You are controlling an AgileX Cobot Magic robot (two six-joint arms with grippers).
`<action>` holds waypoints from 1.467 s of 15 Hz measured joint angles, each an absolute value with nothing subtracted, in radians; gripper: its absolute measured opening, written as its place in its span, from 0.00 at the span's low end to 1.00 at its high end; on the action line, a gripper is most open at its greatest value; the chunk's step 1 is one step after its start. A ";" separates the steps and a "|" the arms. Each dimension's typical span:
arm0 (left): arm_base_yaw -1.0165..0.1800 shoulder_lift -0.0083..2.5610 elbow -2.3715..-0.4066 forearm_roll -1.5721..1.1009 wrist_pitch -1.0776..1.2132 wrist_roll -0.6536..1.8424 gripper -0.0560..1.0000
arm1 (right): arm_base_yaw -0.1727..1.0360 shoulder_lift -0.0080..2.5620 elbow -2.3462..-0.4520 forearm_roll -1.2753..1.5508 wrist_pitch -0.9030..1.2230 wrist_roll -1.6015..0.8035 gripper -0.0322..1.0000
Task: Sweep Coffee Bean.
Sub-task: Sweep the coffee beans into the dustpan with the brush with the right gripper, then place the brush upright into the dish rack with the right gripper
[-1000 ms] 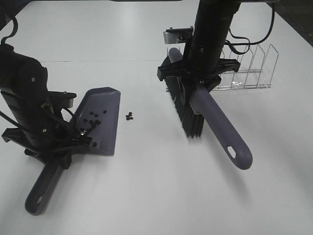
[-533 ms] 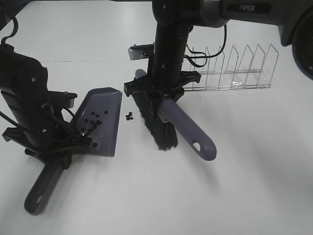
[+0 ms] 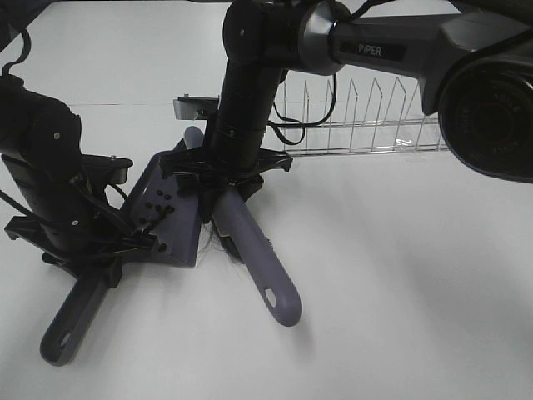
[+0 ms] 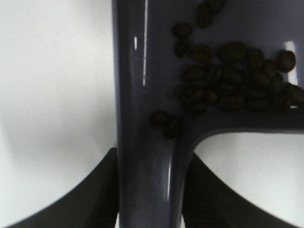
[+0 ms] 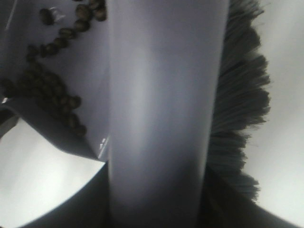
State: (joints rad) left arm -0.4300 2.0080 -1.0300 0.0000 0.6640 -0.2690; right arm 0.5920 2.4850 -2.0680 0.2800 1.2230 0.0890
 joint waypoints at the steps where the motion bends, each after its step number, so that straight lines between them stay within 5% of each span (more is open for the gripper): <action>1: -0.430 2.008 -1.030 0.000 0.663 -0.267 0.35 | 0.593 2.489 -2.068 0.319 1.223 0.072 0.35; 8: -0.430 2.008 -1.030 0.000 0.662 -0.247 0.35 | 0.602 2.492 -2.196 0.403 1.222 0.032 0.35; 22: -0.430 2.008 -1.030 0.000 0.657 -0.241 0.35 | 0.538 2.346 -2.232 -0.051 1.227 0.096 0.35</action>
State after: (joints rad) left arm -0.4300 2.0080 -1.0300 0.0000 0.6570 -0.2410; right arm 0.5380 2.3460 -2.2320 -0.0510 1.2270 0.0960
